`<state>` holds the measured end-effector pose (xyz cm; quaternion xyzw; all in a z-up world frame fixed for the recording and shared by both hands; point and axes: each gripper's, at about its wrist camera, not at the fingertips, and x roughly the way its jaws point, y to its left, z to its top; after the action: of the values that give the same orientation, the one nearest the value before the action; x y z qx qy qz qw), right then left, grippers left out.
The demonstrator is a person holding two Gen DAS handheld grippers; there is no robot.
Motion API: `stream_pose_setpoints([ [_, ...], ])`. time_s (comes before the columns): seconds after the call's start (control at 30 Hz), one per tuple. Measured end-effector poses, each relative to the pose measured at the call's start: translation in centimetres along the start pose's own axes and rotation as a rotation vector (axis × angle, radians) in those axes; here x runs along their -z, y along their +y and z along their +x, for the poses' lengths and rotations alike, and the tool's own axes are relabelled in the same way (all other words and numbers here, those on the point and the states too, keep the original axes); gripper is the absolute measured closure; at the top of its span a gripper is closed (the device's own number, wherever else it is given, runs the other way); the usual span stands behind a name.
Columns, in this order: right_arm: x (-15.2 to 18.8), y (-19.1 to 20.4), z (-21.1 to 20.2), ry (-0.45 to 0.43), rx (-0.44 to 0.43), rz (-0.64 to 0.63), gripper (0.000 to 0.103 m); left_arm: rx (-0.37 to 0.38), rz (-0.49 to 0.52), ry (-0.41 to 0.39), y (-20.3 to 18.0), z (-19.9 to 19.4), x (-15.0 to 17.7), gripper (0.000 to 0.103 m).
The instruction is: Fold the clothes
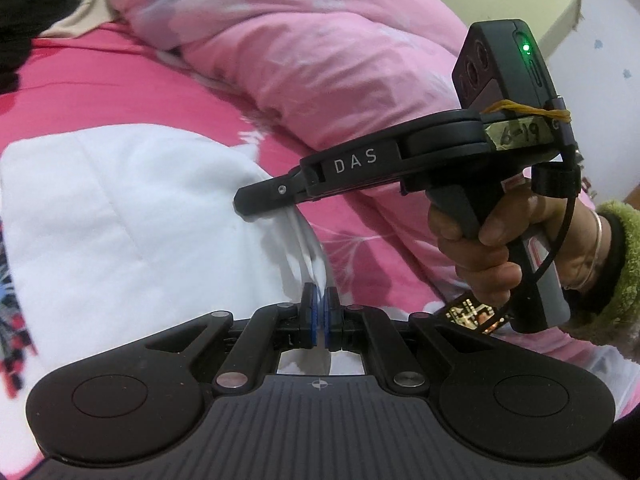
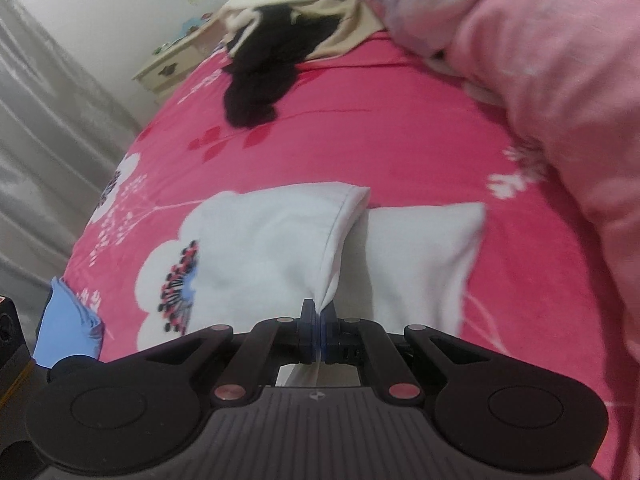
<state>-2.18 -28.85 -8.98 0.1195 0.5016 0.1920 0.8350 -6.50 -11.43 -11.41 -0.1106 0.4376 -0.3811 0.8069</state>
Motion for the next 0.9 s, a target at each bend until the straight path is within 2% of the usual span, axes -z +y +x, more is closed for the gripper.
stream_pose_setpoints([
  [0.3, 1.2, -3.7, -1.9, -0.03, 0.029, 0.038, 0.101, 0.028, 0.033, 0.045, -1.5, 2.3, -0.8, 0.101],
  [0.37, 1.4, -4.5, -1.5, -0.02, 0.028, 0.048, 0.101, 0.03, 0.014, 0.072, -1.4, 2.7, -0.7, 0.098],
  [0.4, 1.6, -4.8, -1.1, -0.016, 0.027, 0.05, 0.101, 0.039, -0.003, 0.085, -1.2, 2.7, -0.6, 0.091],
  [0.5, 1.7, -5.8, -0.3, -0.008, 0.02, 0.069, 0.101, 0.11, -0.04, 0.101, -0.7, 1.1, -0.5, 0.076],
  [0.6, 1.7, -6.6, 0.2, 0.0, 0.007, 0.085, 0.101, 0.15, -0.045, 0.084, -0.1, -1.8, -0.6, 0.075],
  [0.73, 1.9, -7.0, 0.5, 0.01, -0.005, 0.092, 0.1, 0.09, -0.06, 0.065, 1.5, -4.7, -0.6, 0.074],
  [0.83, 2.0, -7.7, 0.2, 0.02, -0.032, 0.168, 0.092, 0.032, -0.094, 0.089, 2.3, -5.5, 0.2, 0.073],
  [0.87, 2.2, -8.0, -0.3, 0.014, -0.038, 0.2, 0.08, 0.027, -0.098, 0.092, 2.4, -5.8, 0.5, 0.073],
  [0.9, 2.4, -8.4, -0.9, 0.004, -0.045, 0.231, 0.072, 0.022, -0.101, 0.096, 2.4, -6.0, 0.8, 0.073],
])
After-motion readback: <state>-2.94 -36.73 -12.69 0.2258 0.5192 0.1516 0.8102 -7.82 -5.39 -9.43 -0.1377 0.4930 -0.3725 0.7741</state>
